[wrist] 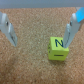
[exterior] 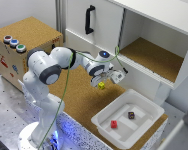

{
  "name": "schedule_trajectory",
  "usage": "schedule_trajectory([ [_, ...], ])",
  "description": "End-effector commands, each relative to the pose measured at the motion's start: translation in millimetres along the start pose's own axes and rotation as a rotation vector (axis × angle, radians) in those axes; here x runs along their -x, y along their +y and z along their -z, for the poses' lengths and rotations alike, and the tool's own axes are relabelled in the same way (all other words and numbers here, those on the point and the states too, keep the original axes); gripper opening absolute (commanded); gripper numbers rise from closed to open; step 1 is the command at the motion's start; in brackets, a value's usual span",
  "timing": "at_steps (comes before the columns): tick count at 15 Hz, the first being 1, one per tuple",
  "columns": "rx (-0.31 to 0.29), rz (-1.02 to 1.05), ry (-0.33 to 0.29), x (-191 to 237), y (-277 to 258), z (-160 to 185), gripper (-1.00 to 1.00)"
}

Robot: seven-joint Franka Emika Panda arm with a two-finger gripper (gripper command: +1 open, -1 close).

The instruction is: Turn the yellow block right

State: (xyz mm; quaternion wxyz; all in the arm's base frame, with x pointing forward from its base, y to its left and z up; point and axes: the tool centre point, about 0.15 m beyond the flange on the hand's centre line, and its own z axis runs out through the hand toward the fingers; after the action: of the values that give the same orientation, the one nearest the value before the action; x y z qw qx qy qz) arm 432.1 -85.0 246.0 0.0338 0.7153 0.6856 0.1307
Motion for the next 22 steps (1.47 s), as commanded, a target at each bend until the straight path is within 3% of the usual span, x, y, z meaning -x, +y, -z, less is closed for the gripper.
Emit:
schedule_trajectory([
  [1,0.075,0.021,-0.018,-8.5,3.9,-5.7,1.0],
  [6,0.004,0.116,0.007,-29.4,19.1,-19.2,1.0],
  [12,-0.104,0.163,-0.026,-21.6,43.8,-46.6,1.0],
  [21,-0.171,0.126,-0.053,0.4,64.2,-60.2,1.0],
  [22,-0.164,0.121,-0.042,-0.1,61.2,-58.4,-1.0],
])
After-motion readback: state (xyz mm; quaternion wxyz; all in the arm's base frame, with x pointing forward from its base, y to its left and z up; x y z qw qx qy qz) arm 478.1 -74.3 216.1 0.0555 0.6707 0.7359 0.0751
